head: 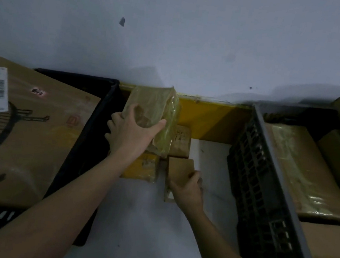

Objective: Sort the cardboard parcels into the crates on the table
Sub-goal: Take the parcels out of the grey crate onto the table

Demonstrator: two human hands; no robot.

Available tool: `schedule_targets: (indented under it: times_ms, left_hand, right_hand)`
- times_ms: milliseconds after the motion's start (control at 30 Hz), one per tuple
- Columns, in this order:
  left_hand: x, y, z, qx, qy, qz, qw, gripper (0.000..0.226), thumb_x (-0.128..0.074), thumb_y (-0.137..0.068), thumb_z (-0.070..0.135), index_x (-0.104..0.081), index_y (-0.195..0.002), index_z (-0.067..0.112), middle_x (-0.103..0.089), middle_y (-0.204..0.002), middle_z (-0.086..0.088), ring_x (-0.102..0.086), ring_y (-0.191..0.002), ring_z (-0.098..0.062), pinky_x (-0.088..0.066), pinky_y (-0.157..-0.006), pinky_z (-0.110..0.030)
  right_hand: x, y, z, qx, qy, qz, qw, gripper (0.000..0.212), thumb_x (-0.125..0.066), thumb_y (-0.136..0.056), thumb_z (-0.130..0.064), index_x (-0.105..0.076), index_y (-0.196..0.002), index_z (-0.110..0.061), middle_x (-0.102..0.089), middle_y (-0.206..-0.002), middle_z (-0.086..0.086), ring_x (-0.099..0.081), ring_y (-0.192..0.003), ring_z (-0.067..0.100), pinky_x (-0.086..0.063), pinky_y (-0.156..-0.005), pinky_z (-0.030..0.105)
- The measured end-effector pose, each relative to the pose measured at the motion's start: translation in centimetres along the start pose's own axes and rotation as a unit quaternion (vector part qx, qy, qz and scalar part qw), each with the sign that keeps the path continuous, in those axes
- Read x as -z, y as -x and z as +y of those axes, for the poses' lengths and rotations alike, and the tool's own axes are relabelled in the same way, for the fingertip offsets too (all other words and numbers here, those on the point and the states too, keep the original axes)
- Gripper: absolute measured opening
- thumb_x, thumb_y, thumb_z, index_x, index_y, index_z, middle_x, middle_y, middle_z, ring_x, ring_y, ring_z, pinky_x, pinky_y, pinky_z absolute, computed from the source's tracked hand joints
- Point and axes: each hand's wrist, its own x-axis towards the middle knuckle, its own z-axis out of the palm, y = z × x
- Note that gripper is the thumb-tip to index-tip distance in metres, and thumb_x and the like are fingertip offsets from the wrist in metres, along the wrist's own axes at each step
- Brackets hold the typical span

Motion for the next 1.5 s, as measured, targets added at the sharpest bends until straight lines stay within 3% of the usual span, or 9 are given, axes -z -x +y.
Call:
schedule_targets:
  times_ms: [167,367,533,700,867,1067,1233,1400,1500]
  left_hand:
    - [-2.3,-0.4,-0.3,-0.002,0.001,-0.020,1.000,0.096,-0.048,-0.057,0.094,-0.030,-0.137,0.046,-0.037,-0.139,-0.007,-0.035,-0.130,-0.032,-0.033,-0.102,-0.055]
    - [-2.9,-0.4,-0.7,-0.035,-0.042,-0.018,0.998,0.096,-0.047,-0.057,0.094,-0.030,-0.138,0.044,-0.036,-0.139,-0.009,-0.034,-0.131,-0.033,-0.032,-0.103,-0.055]
    - [-2.6,0.5,0.2,-0.042,-0.027,-0.055,0.997,0.099,-0.044,-0.057,0.094,-0.029,-0.141,0.043,-0.035,-0.141,-0.008,-0.032,-0.132,-0.033,-0.031,-0.106,-0.054]
    - [-3.8,3.5,3.0,-0.048,0.028,-0.141,0.988,0.097,-0.061,-0.063,0.085,-0.022,-0.141,0.042,-0.028,-0.137,-0.006,-0.029,-0.134,-0.033,-0.034,-0.106,-0.049]
    - [-5.3,6.3,4.9,-0.040,0.054,-0.214,0.975,0.097,-0.065,-0.062,0.083,-0.021,-0.138,0.042,-0.024,-0.137,-0.005,-0.033,-0.132,-0.037,-0.040,-0.103,-0.056]
    - [-10.3,9.4,6.3,-0.018,0.036,-0.214,0.976,0.102,-0.063,-0.064,0.084,-0.019,-0.145,0.040,-0.016,-0.150,-0.008,-0.021,-0.140,-0.040,-0.035,-0.107,-0.058]
    - [-15.5,10.9,7.9,-0.015,0.025,-0.189,0.982,0.104,-0.055,-0.056,0.089,-0.023,-0.141,0.039,-0.023,-0.140,-0.007,-0.025,-0.130,-0.038,-0.031,-0.102,-0.059]
    - [-21.0,11.1,7.5,-0.075,-0.062,-0.128,0.987,0.080,-0.050,-0.077,0.080,-0.028,-0.143,0.041,-0.003,-0.155,0.001,-0.018,-0.135,-0.041,-0.024,-0.102,-0.061]
    - [-24.8,12.5,5.3,-0.065,-0.173,-0.166,0.969,0.067,-0.036,-0.091,0.072,-0.027,-0.148,0.038,-0.003,-0.162,-0.003,-0.018,-0.137,-0.045,-0.029,-0.099,-0.058]
  right_hand:
    - [-1.7,-1.4,0.4,-0.002,0.010,0.000,1.000,0.090,-0.075,-0.073,-0.059,-0.026,-0.135,-0.017,-0.037,-0.139,0.008,-0.045,-0.120,0.033,-0.049,-0.093,0.048]
    - [-3.1,-2.0,0.8,0.027,-0.062,-0.034,0.997,0.070,-0.081,-0.081,-0.031,-0.036,-0.133,-0.019,-0.039,-0.140,0.009,-0.048,-0.125,0.029,-0.048,-0.103,0.043]
    - [-0.9,-0.8,2.5,0.071,-0.105,-0.082,0.989,0.070,-0.072,-0.088,-0.040,-0.035,-0.146,-0.026,-0.035,-0.151,0.001,-0.044,-0.133,0.023,-0.045,-0.106,0.037]
    - [1.2,0.6,4.5,0.068,-0.023,0.005,0.997,0.060,-0.049,-0.098,-0.053,-0.036,-0.149,-0.023,-0.039,-0.152,0.002,-0.042,-0.135,0.019,-0.033,-0.101,0.024]
    - [3.3,2.3,8.8,0.069,0.106,0.042,0.991,0.055,-0.048,-0.102,-0.039,-0.037,-0.149,-0.014,-0.039,-0.153,0.007,-0.034,-0.140,0.024,-0.032,-0.113,0.033]
    - [3.5,3.8,14.7,0.059,0.326,-0.031,0.943,0.062,-0.026,-0.105,-0.048,-0.003,-0.159,-0.028,0.002,-0.167,0.001,-0.001,-0.153,0.022,-0.012,-0.122,0.041]
    - [2.7,3.5,17.9,0.104,0.361,0.000,0.927,0.062,-0.017,-0.103,-0.053,0.004,-0.158,-0.033,0.006,-0.167,0.000,0.007,-0.153,0.024,-0.002,-0.122,0.045]
    - [1.6,4.4,18.9,0.143,0.302,0.073,0.940,0.062,-0.035,-0.095,-0.052,-0.044,-0.149,-0.024,-0.044,-0.153,0.007,-0.040,-0.142,0.028,-0.024,-0.116,0.050]
    - [0.0,4.2,22.5,0.146,0.312,0.081,0.935,0.062,-0.038,-0.092,-0.048,-0.050,-0.146,-0.020,-0.048,-0.150,0.008,-0.046,-0.138,0.030,-0.022,-0.113,0.049]
